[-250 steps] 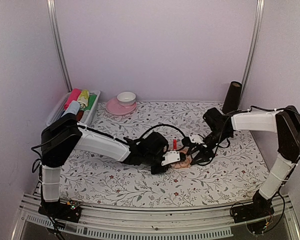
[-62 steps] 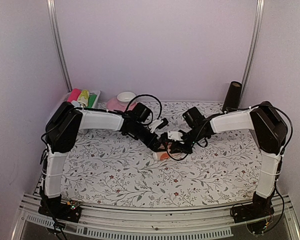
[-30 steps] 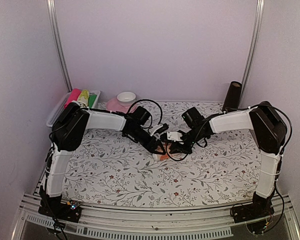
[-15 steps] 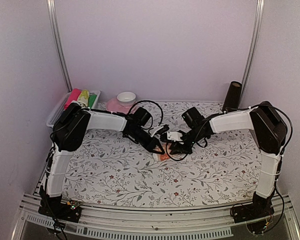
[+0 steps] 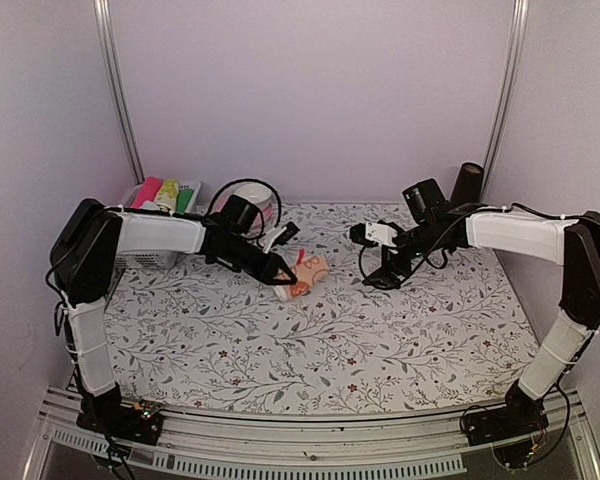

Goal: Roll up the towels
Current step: Pick up the towel from the center of the board, then place the towel in the bin.

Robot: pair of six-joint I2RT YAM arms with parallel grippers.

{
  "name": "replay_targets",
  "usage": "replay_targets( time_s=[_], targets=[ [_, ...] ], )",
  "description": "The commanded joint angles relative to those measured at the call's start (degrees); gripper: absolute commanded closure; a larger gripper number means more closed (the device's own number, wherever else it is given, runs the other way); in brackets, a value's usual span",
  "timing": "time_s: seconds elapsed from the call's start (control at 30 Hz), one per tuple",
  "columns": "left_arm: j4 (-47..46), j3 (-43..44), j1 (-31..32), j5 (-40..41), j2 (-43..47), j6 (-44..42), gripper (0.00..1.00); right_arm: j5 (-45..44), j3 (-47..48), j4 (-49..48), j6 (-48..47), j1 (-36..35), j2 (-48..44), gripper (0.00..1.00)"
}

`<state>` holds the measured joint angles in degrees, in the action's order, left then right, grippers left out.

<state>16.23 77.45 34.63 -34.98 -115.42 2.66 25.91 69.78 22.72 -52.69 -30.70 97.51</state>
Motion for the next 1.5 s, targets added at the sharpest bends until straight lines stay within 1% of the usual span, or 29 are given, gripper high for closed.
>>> replay_targets(
  time_s=[0.0,0.13,0.3,0.47,0.53,0.63,0.7,0.83,1.0,1.27,1.33,1.47],
  targets=[
    [-1.84,-1.62,-5.82,7.01,9.94,1.51,1.00,-1.14,-2.39,-1.15,2.15,0.54,-0.86,0.01],
    [0.28,-2.49,-11.73,14.49,17.06,1.35,1.00,-3.28,-2.48,-2.60,4.24,0.50,-0.36,0.01],
    [3.40,-1.72,-22.41,16.41,23.11,1.91,1.00,-5.14,-3.14,-3.57,5.12,0.55,-0.05,0.01],
    [5.63,-0.85,-32.53,11.58,24.34,3.59,1.00,-5.61,-3.53,-4.00,5.65,0.53,0.24,0.01],
    [7.75,-0.16,-35.22,11.24,23.12,3.28,1.00,-5.13,-3.51,-4.00,5.98,0.45,0.03,0.01],
    [8.90,-0.54,-39.98,6.53,20.38,3.81,1.00,-5.16,-3.60,-3.96,6.05,-0.23,-0.58,0.01],
    [7.82,-1.47,-42.57,3.79,18.91,4.54,1.00,-5.32,-3.68,-4.00,5.93,-0.89,-0.98,0.01],
    [5.84,-1.63,-46.01,-0.80,15.82,5.84,1.00,-5.43,-3.81,-4.00,5.93,-1.97,-1.20,0.01],
    [9.07,3.81,-48.63,-5.09,9.01,4.49,1.00,-5.47,-3.86,-4.00,5.91,-2.35,-0.85,0.01],
    [10.83,9.80,-49.82,-3.42,0.44,3.87,1.00,-6.04,-3.86,-3.93,5.85,-2.53,-0.10,0.01],
    [10.93,10.31,-49.83,-2.42,-0.92,3.88,1.00,-6.25,-3.77,-3.91,5.84,-2.61,0.24,0.01],
    [10.85,9.97,-49.67,-3.51,-3.13,4.28,1.00,-6.91,-3.69,-3.91,5.69,-3.10,0.95,0.01]
  ],
)
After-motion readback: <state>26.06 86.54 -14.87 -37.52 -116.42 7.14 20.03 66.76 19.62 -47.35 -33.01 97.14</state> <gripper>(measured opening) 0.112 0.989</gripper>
